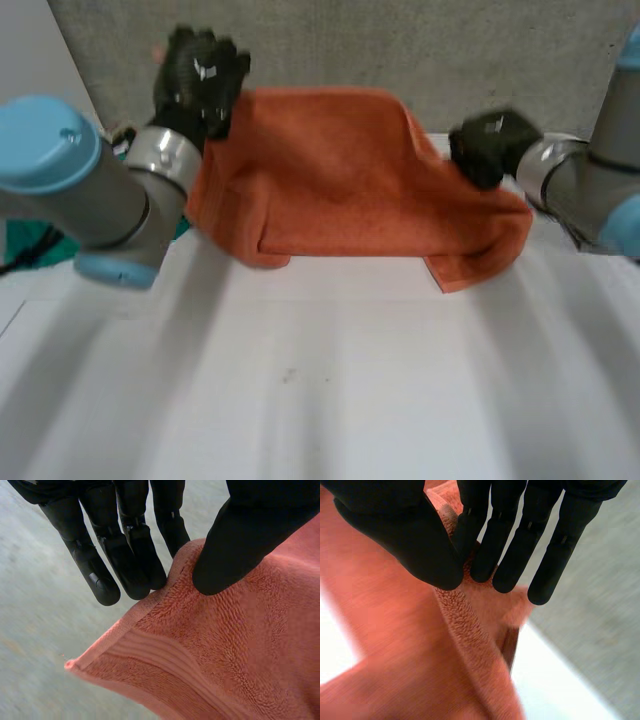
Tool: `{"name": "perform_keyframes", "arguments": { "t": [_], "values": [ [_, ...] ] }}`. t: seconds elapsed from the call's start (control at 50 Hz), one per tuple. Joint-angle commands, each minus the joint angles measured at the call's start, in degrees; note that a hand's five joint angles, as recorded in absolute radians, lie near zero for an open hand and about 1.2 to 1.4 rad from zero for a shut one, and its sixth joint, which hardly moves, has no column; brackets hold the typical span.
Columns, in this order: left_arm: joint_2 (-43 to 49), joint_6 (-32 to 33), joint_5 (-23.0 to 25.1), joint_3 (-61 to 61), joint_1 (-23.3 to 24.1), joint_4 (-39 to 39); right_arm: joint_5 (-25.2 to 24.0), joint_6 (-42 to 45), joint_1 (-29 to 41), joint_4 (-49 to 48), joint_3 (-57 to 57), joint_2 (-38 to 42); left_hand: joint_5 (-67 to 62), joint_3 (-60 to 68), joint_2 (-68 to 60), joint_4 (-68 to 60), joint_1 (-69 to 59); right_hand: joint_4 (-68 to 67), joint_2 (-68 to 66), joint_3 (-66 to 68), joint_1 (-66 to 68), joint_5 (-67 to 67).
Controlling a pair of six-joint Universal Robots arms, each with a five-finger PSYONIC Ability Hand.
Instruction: Fold the laundry.
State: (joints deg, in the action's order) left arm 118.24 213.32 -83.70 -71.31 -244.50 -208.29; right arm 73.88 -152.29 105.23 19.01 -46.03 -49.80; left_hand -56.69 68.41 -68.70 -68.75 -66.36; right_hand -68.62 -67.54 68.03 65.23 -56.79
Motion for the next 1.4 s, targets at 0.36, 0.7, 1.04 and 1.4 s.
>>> {"name": "perform_keyframes", "arguments": {
  "t": [0.36,0.7,1.04,1.4],
  "values": [
    [-11.63,0.25,0.29,-29.94,-0.1,4.74,-0.32,10.62,-4.33,-7.85,-30.79,-12.6,-13.31,11.59,-11.3,-11.25,-13.64,37.44,36.36,-36.85,-34.05,35.62],
    [-12.07,-0.19,0.03,-31.6,0.26,4.83,-9.55,29.42,-1.0,-6.71,-14.38,-0.49,-13.31,11.59,-11.3,-11.25,-13.64,52.48,51.4,-51.89,-49.09,50.65],
    [-12.77,-0.28,-0.15,-31.17,-0.54,4.83,-2.45,28.55,0.94,-2.75,7.53,19.05,-13.31,11.59,-11.3,-11.25,-13.64,-11.38,-12.46,11.97,14.77,-13.21],
    [-31.48,-3.52,0.11,-28.89,-6.33,7.9,-2.96,12.02,-11.18,3.57,-7.06,-21.54,-13.31,11.59,-11.3,-11.25,-13.64,-11.38,-12.46,11.97,14.77,-13.21]
  ]
}}
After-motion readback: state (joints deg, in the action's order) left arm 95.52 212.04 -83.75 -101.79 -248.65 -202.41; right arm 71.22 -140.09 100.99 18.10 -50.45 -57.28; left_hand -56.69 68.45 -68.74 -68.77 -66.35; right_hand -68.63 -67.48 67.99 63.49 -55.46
